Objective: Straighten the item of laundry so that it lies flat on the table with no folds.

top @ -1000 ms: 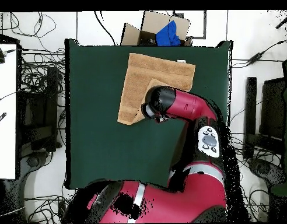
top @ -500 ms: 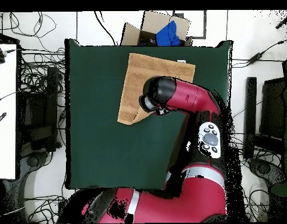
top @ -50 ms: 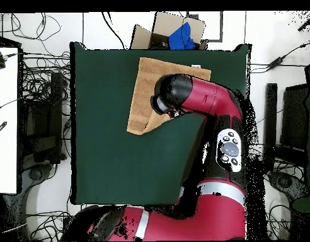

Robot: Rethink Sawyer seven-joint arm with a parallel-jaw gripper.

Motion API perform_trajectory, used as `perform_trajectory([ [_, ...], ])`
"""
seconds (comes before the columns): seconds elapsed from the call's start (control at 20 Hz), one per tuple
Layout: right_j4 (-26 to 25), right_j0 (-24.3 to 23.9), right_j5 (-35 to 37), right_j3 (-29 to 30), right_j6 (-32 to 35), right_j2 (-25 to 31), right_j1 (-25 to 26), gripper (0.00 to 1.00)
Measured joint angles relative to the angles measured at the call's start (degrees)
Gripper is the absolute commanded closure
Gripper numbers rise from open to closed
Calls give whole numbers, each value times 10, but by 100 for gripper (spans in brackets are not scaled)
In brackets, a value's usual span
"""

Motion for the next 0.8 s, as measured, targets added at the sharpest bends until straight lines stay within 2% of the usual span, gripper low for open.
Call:
perform_trajectory([
  [0.5,-1,2,0,-26,0,5,8,0],
  [0.8,-29,13,8,-87,0,6,38,0],
])
